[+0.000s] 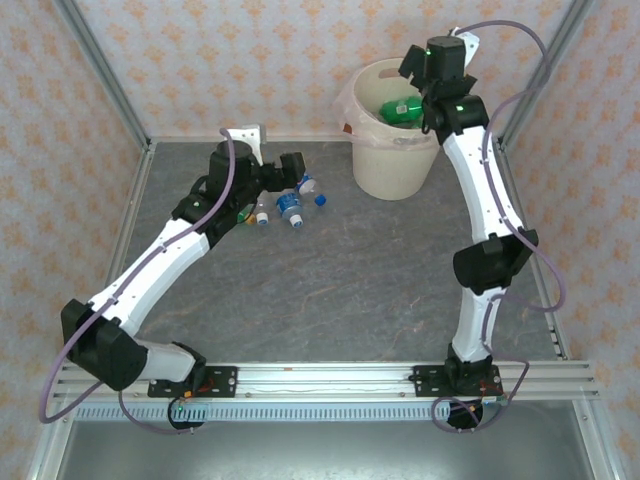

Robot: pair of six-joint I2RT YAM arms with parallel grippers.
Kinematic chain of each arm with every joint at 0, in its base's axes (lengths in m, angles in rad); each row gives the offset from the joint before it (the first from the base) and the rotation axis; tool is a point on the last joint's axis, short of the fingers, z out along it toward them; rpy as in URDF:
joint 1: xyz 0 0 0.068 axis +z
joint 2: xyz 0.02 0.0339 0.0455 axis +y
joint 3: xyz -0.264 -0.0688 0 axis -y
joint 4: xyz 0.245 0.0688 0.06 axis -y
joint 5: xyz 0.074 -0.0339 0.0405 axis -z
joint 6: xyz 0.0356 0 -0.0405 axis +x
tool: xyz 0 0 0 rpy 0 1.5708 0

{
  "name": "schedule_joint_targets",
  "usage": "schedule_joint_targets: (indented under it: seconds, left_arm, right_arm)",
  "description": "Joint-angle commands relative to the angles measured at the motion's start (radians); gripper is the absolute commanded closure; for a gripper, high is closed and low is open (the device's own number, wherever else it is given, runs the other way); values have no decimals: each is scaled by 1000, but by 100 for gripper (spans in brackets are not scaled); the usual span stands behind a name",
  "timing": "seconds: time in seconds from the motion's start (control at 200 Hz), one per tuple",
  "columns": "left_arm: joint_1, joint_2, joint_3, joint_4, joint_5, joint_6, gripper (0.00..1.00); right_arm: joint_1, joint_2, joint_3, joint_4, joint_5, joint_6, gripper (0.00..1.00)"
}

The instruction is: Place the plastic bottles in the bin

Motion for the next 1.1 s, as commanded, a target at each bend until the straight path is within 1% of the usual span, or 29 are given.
schedule_joint_targets:
  seconds: [0.0,0.125,0.27,0.395,0.415,0.461,0.541,0.671,0.751,0.786,0.886,1.096]
  left_arm:
    - [42,24,3,-60,-14,-40,1]
    - [76,37,-42,-67,0,-70,1]
    - [121,65,-71,-104,-12,-120,6]
    - [172,74,-125,-96,-25,-205,11]
    - [179,75,-134,-94,-30,-246,12]
    - [192,80,-159,-86,-46,-288,12]
    - [211,94,-197,-90,-75,-357,17]
    - [225,121,-259,-63,-59,-441,22]
    - [226,136,-276,-41,-64,-473,25]
    - [228,145,-282,-36,-69,-489,28]
    - [237,169,-300,-3,-50,-514,31]
    - [276,240,-301,35,0,-529,36]
  right_arm:
    - [31,-81,-57,-38,-52,23,0]
    - [73,-142,-148,-37,-72,39,0]
    - [113,-211,-271,3,-123,38,0]
    - [121,-260,-350,31,-186,40,0]
    - [120,-268,-360,35,-200,36,0]
    - [120,-284,-381,43,-224,23,0]
    - [121,-304,-406,53,-269,2,0]
    - [120,-324,-415,46,-331,-37,0]
    - [121,-355,-455,68,-357,-55,0]
    - [120,-373,-482,90,-370,-60,0]
    - [121,-414,-530,126,-395,-60,0]
    - [121,-484,-590,160,-388,-92,1]
